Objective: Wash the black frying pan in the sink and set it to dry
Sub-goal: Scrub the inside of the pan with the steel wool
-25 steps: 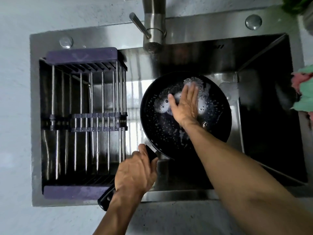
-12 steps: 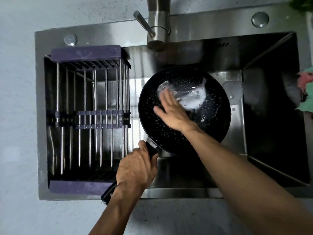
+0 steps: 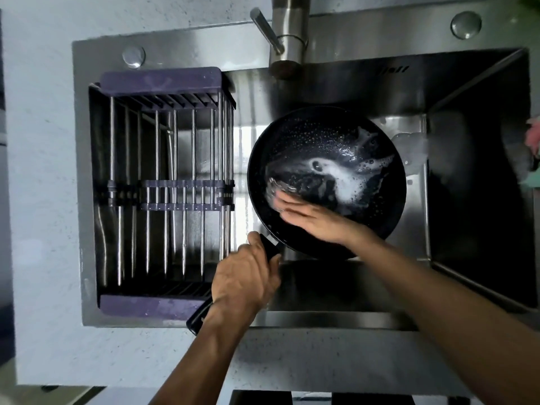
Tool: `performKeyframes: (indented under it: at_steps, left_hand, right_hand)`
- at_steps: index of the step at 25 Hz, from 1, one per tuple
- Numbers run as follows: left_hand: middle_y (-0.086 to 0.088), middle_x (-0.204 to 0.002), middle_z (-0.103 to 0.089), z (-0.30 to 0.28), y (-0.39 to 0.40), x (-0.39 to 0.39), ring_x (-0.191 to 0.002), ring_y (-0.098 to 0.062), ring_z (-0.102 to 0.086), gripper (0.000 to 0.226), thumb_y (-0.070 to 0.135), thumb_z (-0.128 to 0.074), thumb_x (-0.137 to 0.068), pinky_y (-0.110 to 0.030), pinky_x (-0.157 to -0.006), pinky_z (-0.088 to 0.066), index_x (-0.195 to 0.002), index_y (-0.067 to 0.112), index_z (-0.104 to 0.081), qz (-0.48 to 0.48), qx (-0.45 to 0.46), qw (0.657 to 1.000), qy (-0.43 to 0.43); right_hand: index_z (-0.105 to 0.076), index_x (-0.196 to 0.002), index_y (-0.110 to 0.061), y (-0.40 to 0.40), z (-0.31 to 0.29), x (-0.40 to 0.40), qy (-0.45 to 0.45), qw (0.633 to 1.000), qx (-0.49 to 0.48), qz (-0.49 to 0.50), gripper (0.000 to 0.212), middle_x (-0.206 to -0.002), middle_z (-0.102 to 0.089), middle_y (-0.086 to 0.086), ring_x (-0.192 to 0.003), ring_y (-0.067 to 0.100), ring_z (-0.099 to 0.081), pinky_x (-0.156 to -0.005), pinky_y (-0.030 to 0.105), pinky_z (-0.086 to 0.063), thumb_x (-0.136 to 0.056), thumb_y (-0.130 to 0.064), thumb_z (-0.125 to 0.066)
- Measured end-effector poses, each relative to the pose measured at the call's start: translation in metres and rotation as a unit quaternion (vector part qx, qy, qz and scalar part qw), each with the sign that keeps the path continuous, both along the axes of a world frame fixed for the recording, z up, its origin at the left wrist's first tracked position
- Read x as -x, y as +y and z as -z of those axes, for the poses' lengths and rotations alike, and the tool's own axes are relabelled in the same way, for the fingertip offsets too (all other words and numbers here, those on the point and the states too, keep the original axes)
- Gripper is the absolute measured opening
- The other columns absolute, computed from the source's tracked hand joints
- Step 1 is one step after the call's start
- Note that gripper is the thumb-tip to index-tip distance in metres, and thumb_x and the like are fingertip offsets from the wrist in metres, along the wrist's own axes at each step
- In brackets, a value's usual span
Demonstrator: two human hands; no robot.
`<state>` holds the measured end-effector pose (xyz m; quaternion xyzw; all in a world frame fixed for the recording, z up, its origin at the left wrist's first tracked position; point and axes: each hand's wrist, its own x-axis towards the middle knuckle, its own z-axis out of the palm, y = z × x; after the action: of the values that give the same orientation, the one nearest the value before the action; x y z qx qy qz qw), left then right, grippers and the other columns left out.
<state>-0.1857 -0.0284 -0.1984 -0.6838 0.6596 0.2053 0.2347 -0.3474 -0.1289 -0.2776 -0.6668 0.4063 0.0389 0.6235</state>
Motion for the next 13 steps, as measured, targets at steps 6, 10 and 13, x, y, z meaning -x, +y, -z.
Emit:
performKeyframes:
  at_steps: [6, 10, 13]
  left_hand:
    - [-0.008, -0.109, -0.060, 0.001, 0.004, 0.001, -0.087, -0.020, -0.063, 0.068, 0.054, -0.015, -0.100, -0.030, -0.064, -0.035, -0.147, 0.005, -0.020, 0.034, -0.004, 0.999, -0.025]
    - [-0.010, -0.115, -0.060, 0.002, -0.001, -0.001, -0.094, -0.022, -0.063, 0.070, 0.053, -0.015, -0.100, -0.031, -0.068, -0.037, -0.148, 0.002, -0.019, 0.042, -0.026, 0.999, -0.023]
    - [-0.009, -0.109, -0.061, 0.001, 0.001, 0.001, -0.086, -0.022, -0.064, 0.065, 0.053, -0.017, -0.100, -0.031, -0.063, -0.038, -0.142, 0.005, -0.028, 0.023, -0.009, 1.000, -0.017]
  right_hand:
    - [0.004, -0.160, -0.019, -0.044, 0.019, 0.003, 0.257, 0.961, 0.093, 0.050, 0.074, -0.166, 0.022, -0.001, -0.151, 0.016, 0.022, -0.119, 0.033, 0.011, -0.105, -0.055, -0.028]
    - [-0.021, -0.159, -0.017, 0.012, 0.011, -0.007, -0.008, 0.999, 0.046, -0.016, 0.059, -0.167, 0.001, -0.005, -0.153, 0.009, 0.004, -0.124, 0.032, 0.008, -0.106, -0.029, -0.047]
    - [-0.016, -0.160, -0.019, -0.027, 0.043, 0.053, 0.164, 0.978, 0.125, 0.024, 0.064, -0.167, 0.008, -0.002, -0.154, 0.018, 0.009, -0.126, 0.049, -0.004, -0.106, -0.036, -0.044]
